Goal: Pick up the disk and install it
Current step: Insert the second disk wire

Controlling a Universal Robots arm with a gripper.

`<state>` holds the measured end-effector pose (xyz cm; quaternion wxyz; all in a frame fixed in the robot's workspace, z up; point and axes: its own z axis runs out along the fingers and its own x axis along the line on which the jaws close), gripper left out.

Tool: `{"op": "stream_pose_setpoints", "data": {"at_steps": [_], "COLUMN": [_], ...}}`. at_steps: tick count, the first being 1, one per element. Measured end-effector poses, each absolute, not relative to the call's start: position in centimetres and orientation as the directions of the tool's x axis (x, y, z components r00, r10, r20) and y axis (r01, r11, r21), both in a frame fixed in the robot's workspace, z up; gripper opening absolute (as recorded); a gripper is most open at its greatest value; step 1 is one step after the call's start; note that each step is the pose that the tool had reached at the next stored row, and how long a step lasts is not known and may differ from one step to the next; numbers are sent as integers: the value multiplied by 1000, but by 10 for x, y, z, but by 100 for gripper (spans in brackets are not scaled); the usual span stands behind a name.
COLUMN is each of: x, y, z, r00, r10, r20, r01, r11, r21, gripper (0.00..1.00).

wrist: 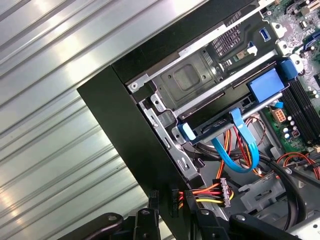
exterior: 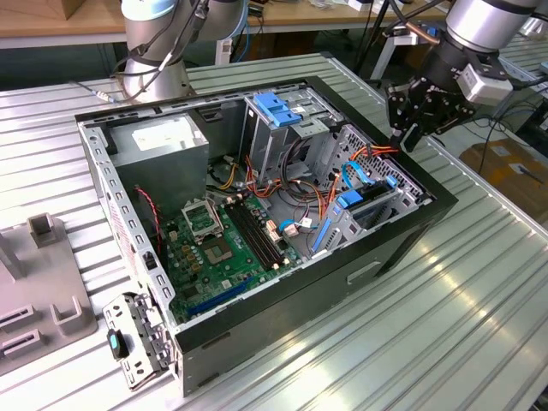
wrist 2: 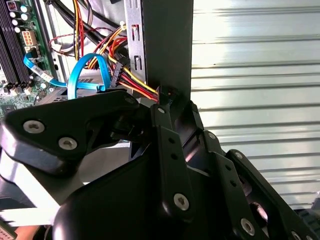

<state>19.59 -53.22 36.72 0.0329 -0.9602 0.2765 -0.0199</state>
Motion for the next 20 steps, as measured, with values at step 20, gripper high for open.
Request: {"op": "stream_pose_setpoints", "data": {"at_steps": [20], "x": [196], "y": [-532], "z": [371], "r00": [846], "r10": [-532], "r20": [20], "r01": [-530], "r11": [-845], "r21": [-74], "gripper": [16]}}
